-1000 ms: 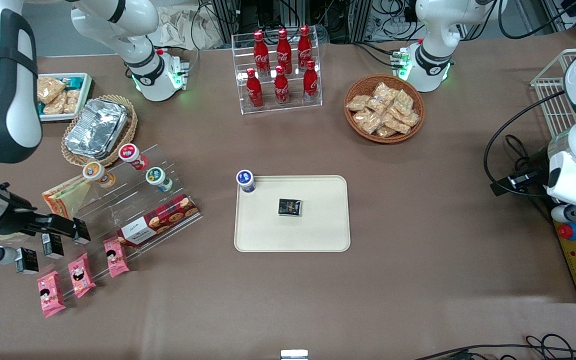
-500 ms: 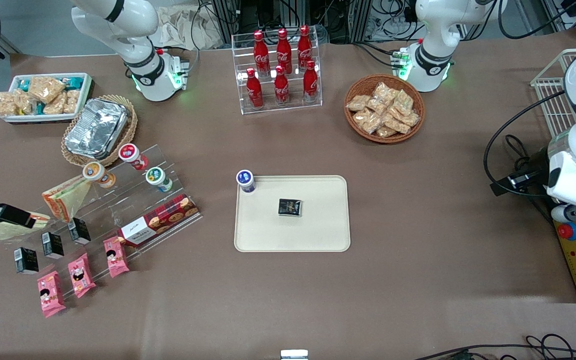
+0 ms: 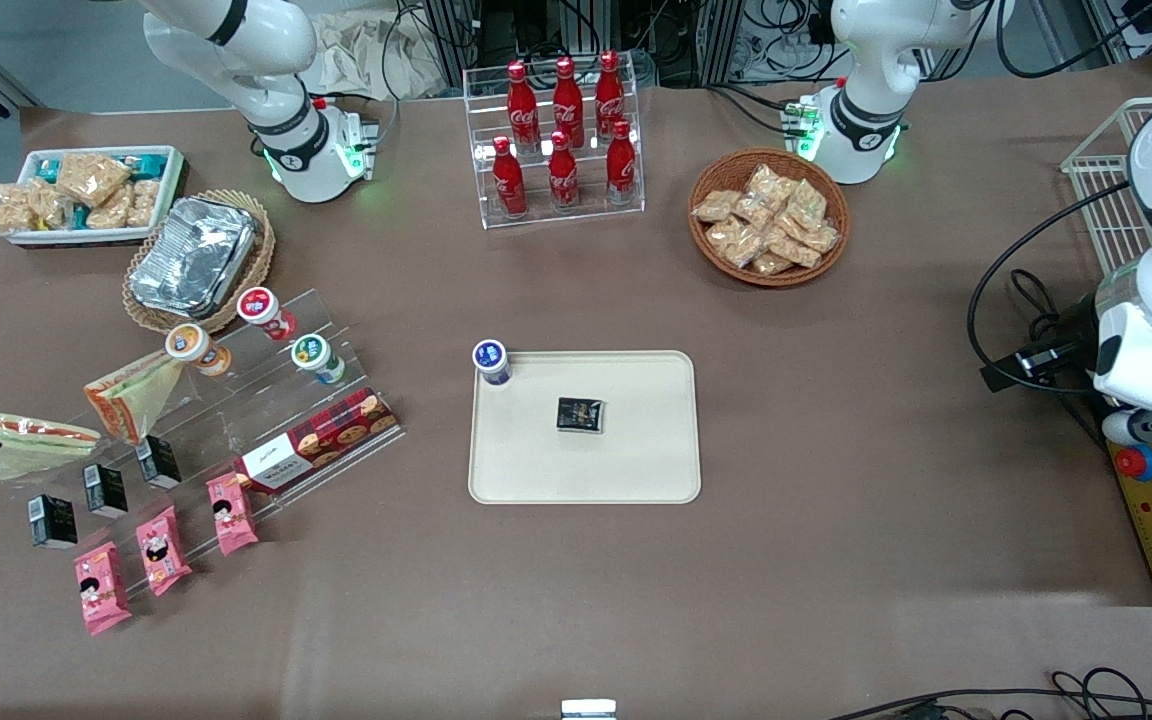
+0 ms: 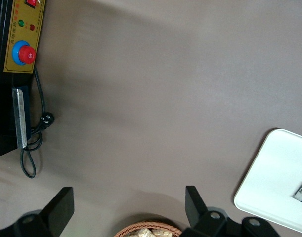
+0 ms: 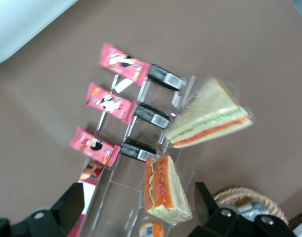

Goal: Place sandwich on tray
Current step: 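Close the right gripper on the wrapped sandwich and lift it off the rack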

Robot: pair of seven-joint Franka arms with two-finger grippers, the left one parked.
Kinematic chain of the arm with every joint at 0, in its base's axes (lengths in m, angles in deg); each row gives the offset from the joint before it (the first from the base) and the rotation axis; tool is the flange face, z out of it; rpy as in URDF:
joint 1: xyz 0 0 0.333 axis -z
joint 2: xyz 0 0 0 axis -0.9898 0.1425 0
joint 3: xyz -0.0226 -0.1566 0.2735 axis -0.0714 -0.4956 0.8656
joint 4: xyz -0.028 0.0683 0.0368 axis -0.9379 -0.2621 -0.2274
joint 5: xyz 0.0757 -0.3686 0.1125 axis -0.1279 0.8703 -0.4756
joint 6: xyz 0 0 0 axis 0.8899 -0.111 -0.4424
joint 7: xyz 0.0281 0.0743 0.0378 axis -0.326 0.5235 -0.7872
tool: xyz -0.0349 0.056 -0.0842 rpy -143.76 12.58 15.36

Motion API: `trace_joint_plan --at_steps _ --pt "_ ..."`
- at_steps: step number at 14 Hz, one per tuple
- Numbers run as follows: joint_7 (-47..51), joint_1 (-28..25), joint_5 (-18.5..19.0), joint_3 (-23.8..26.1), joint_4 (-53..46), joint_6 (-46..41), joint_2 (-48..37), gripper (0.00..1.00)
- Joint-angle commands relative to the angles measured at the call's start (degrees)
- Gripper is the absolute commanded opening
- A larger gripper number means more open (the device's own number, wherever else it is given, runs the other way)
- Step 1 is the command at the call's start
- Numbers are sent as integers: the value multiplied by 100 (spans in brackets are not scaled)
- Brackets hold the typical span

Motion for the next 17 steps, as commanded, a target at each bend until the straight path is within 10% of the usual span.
trace_joint_plan --at_steps 1,17 --pt "806 212 -107 -25 -15 -53 194 99" --pt "1439 1163 -624 -7 486 421 889 99"
